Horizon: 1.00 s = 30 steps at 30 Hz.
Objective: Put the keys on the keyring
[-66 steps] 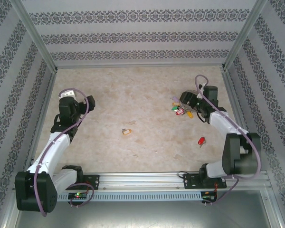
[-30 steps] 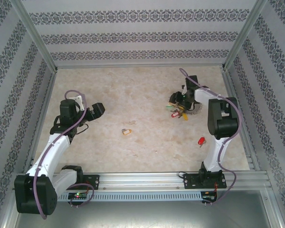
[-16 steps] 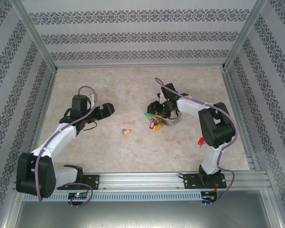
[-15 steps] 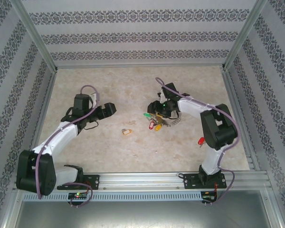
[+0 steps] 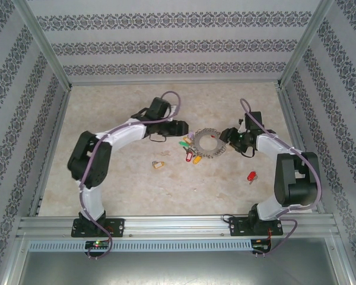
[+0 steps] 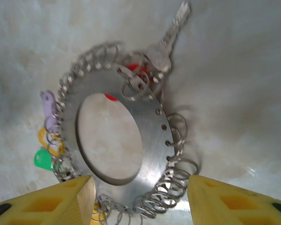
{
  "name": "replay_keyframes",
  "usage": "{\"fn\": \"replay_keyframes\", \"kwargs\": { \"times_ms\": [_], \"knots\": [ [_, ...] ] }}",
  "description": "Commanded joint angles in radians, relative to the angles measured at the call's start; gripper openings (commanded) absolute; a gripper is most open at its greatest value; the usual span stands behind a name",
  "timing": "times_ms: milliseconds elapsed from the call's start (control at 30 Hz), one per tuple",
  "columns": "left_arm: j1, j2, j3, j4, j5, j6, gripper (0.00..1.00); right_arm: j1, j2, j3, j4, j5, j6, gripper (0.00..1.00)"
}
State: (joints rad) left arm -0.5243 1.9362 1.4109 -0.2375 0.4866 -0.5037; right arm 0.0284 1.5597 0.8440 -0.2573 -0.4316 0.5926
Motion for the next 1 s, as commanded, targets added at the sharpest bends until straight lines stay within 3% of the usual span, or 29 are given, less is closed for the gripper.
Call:
{"fn": "replay_keyframes", "kwargs": {
  "times_ms": [0,467,867,967],
  "knots": [
    [-0.037,0.103,0.138,-0.126,0.006,0.056,0.61,-0.002,0.028,-0.029,0.038,-0.029,-0.016,0.54],
    [-0.060,0.358,0.369,-0.194,0.081,0.042,0.53,-0.001,0.089,-0.063,0.087,-0.070,-0.008,0.53],
    [-0.077,0.405,0.369,-0.207,0.099,0.041,0.42,0.027,0.166,-0.054,0.171,-0.120,0.086,0.48],
    [-0.077,0.403,0.374,-0.224,0.086,0.048,0.40,0.033,0.137,-0.070,0.191,-0.085,0.105,0.47]
  ]
}}
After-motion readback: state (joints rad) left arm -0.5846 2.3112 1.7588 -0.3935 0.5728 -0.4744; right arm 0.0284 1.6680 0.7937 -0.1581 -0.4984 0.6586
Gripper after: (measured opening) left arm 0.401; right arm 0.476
